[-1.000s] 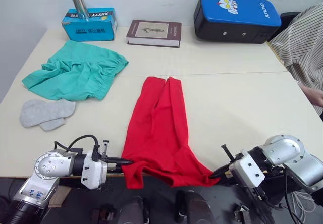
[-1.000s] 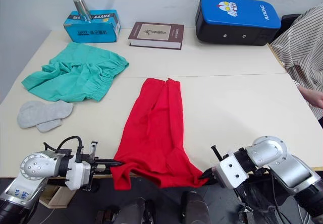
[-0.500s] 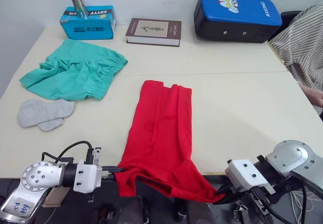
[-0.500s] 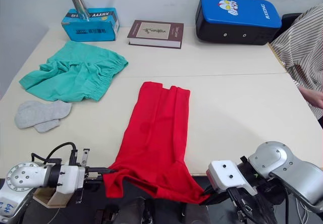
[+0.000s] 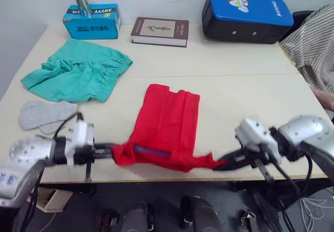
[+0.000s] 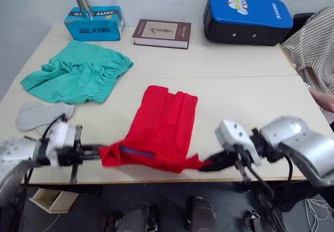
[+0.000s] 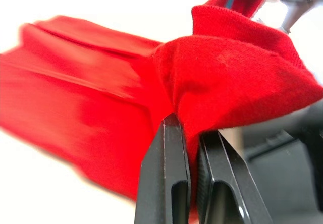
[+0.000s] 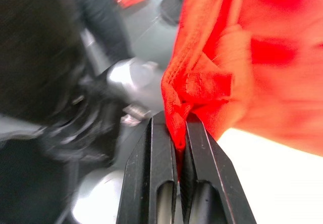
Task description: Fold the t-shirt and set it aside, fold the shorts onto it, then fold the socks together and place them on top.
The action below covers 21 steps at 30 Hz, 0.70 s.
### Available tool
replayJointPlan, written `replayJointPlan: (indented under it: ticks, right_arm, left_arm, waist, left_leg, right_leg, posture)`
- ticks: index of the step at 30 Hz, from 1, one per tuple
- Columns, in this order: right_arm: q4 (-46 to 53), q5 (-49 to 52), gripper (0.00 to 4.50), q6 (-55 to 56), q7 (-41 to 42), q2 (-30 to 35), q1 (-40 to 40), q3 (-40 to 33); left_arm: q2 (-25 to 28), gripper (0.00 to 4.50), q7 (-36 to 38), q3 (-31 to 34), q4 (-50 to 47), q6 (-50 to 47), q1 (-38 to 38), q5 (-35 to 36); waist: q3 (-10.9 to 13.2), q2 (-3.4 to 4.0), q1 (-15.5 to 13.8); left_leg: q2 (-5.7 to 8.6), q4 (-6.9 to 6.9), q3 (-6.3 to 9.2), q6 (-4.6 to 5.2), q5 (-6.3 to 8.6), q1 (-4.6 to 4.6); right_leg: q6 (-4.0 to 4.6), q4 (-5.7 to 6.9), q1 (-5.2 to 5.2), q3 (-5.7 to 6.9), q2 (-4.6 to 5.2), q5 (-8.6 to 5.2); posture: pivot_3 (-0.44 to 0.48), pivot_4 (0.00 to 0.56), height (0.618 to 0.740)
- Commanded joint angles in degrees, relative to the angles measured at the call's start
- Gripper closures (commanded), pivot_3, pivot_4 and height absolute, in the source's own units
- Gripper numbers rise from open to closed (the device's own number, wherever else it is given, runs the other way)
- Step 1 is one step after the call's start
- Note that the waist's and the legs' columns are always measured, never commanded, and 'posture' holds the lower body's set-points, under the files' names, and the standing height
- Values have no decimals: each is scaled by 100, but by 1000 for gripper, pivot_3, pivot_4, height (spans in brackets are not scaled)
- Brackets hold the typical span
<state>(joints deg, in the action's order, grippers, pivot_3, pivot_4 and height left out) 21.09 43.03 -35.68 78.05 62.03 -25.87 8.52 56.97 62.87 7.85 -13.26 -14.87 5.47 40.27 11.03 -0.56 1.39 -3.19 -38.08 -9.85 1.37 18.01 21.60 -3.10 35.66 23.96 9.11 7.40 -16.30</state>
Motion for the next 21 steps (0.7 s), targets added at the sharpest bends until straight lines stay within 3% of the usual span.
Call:
replayJointPlan:
  ticks: [1, 6, 13, 16, 21]
  right_arm:
    - [-1090, -416, 4459, 3, -90, -458, -823, 8]
    - [-3027, -1435, 4459, 654, -422, -1448, -1928, 247]
    - [-5408, -2685, 4459, 1598, -1102, -2480, -2817, 452]
    - [-5689, -2909, 4459, 1864, -1229, -2608, -2815, 352]
    - [-5839, -2962, 4459, 2057, -1317, -2587, -2839, 22]
  left_arm:
    - [-237, 4500, -131, 23, 975, -507, 1127, 4]
    - [-876, 4500, -142, -502, 2746, -765, 3085, -668]
    - [-1862, 4500, -88, -938, 5595, 181, 4639, -1822]
    - [-2258, 4500, -183, -966, 6542, 816, 5037, -2202]
    - [-2573, 4500, -87, -780, 7282, 1203, 5375, -2392]
  waist:
    - [1, -1, 0]
    - [1, -9, 11]
    - [2, -11, 31]
    - [2, -11, 28]
    - [3, -11, 30]
  left_leg:
    - [1, 0, -4, -7, -4, 4]
    - [19, -18, -24, -2, -35, 52]
    - [36, -18, -49, 9, -52, 83]
    - [31, -17, -48, 9, -52, 90]
    - [35, -53, -43, 10, -52, 154]
  right_leg:
    - [0, 7, 6, 0, 0, 0]
    - [-8, 36, 58, 1, -37, 5]
    - [-48, 33, 84, -6, -69, 31]
    - [-48, 34, 92, -6, -69, 31]
    - [-51, 51, 144, -2, -70, 33]
  posture:
    - [0, 150, 740]
    - [0, 150, 740]
    - [0, 150, 740]
    - [0, 150, 740]
    - [0, 150, 740]
